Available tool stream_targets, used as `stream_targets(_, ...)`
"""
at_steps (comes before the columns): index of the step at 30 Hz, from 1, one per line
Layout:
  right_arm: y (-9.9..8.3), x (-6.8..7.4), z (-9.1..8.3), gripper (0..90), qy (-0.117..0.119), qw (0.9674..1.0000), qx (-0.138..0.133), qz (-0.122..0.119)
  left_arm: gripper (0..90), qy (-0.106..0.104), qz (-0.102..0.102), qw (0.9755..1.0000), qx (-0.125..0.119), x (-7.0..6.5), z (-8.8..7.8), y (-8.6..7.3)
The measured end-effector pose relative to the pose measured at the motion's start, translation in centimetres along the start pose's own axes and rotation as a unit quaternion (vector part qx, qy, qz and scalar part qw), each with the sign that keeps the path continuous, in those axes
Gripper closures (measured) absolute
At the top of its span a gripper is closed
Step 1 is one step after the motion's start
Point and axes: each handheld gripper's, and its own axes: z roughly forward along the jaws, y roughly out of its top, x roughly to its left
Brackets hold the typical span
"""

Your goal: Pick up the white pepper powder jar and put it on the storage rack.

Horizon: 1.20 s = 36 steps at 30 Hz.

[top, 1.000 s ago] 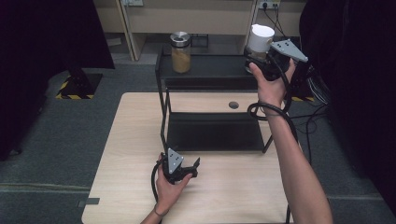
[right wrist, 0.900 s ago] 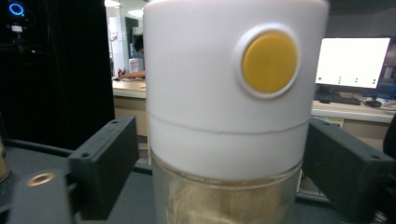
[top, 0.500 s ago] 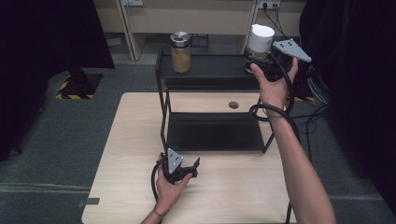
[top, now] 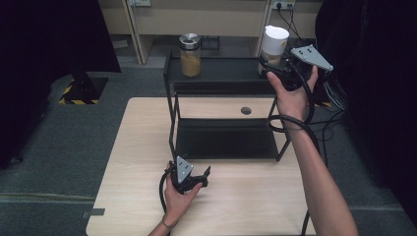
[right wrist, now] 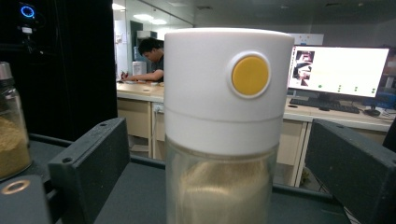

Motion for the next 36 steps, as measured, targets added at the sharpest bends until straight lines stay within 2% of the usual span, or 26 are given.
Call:
stream_targets(14, -0.7, -0.1, -2.3, 6.9, 0.013, 0.9998, -0.015, -0.007, 2.1, 0.000, 0.001, 1.0000, 0.000, 0.0, 0.0, 0.0)
stream_targets(36, -1.9, 0.0, -4.2, 6.9, 0.032, 0.9991, -0.023, -0.018, 2.1, 0.001, 0.002, 1.0000, 0.000, -0.1, 0.0, 0.0)
